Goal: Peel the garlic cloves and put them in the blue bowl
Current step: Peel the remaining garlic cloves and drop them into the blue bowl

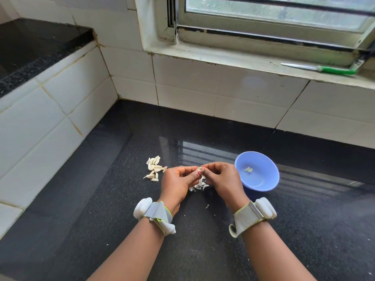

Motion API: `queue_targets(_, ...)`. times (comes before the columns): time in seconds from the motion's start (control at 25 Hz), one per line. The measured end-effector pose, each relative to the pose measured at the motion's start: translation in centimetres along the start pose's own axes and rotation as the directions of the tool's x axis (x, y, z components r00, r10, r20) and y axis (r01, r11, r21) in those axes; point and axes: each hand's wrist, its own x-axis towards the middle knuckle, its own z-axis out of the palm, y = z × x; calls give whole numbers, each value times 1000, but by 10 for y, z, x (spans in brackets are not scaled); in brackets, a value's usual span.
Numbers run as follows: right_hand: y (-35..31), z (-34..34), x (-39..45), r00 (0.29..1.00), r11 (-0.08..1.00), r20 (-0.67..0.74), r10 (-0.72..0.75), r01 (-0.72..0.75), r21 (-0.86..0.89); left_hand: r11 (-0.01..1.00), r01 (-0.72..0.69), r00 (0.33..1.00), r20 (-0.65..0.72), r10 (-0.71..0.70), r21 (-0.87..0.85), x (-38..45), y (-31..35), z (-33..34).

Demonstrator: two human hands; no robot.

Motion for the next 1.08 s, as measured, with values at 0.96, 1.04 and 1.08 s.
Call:
queue_targets(0.96, 6, -5, -1, 994, 921, -60, -95, 65, -385, 991, 57, 991, 126, -42, -118, 0, 3, 1)
queue_targets(1.04, 6, -4, 0, 991, 906, -45, -128, 98, -411, 994, 43, 994, 102, -32, -99, 2, 2, 1)
queue_targets(1.08, 6, -5, -1, 990, 904, -42, -137, 108, -413, 995, 37, 996, 86, -30, -88, 2, 2, 1)
